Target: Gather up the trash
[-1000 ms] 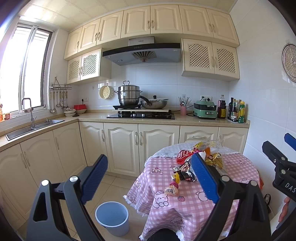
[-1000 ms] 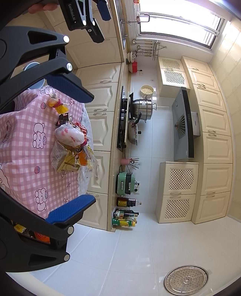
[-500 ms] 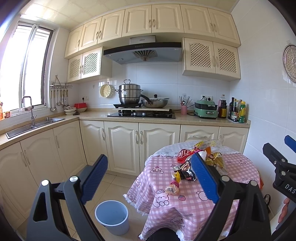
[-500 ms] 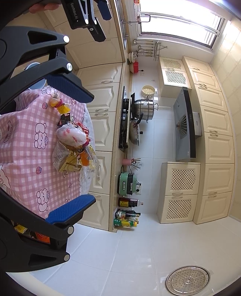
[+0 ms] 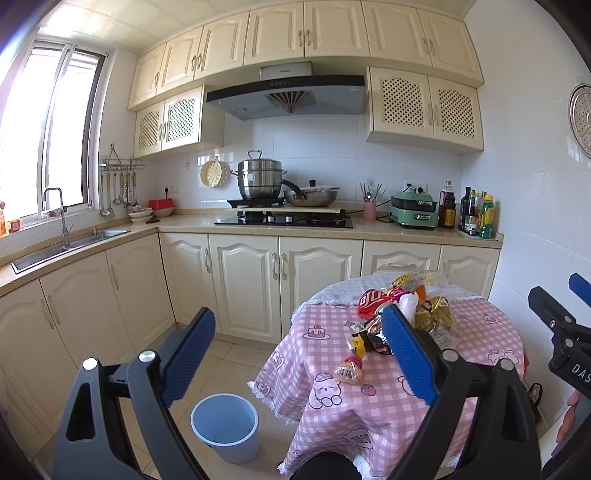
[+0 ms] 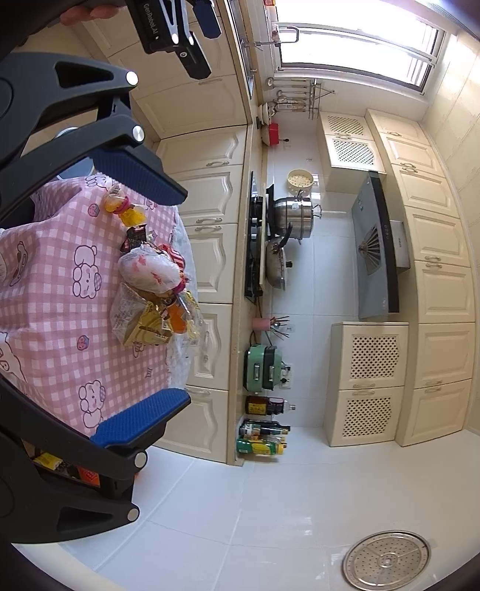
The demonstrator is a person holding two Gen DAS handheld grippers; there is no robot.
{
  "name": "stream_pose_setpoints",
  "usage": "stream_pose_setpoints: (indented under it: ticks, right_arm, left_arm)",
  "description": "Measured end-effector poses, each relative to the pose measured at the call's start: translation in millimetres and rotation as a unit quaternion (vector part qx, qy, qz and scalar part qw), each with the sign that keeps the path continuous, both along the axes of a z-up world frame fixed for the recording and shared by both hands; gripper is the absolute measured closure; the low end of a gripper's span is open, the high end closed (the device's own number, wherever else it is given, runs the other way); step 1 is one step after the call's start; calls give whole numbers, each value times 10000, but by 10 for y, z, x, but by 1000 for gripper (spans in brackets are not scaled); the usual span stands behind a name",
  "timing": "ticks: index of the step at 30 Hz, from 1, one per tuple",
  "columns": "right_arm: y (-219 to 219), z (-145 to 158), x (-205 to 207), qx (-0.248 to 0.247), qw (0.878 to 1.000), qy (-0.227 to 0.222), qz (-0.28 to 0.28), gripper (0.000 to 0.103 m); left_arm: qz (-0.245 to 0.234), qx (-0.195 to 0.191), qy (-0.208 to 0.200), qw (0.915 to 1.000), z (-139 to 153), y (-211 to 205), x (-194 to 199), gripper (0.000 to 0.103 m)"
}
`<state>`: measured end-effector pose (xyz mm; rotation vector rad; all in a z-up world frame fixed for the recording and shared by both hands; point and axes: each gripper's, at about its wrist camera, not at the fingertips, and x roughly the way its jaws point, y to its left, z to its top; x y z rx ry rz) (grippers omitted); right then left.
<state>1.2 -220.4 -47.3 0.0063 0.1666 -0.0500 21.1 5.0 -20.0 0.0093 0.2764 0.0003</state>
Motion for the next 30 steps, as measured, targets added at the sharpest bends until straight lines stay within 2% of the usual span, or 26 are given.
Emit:
stream_pose_setpoints:
  ticks: [12,18,23,30]
  right_arm:
    - [-135,-250,493,385,9970,675,52,6]
    - [-311,-402,698,575,9941,907,-125,6]
    - [-459,-588,989,800,9889,1243,-131,6]
    - [-643,-871,1394,977,9800,1701,-325,6]
  left_arm:
    - [-78,37,690,9976,-233,-6,544,13]
    - [-450,7,1166,9922,-428,-78,867,13]
    - [-873,-181,1777,9800,-703,-179,1244,13]
    - [-1203,-56,2445,9621,-1075,-457,1772,14]
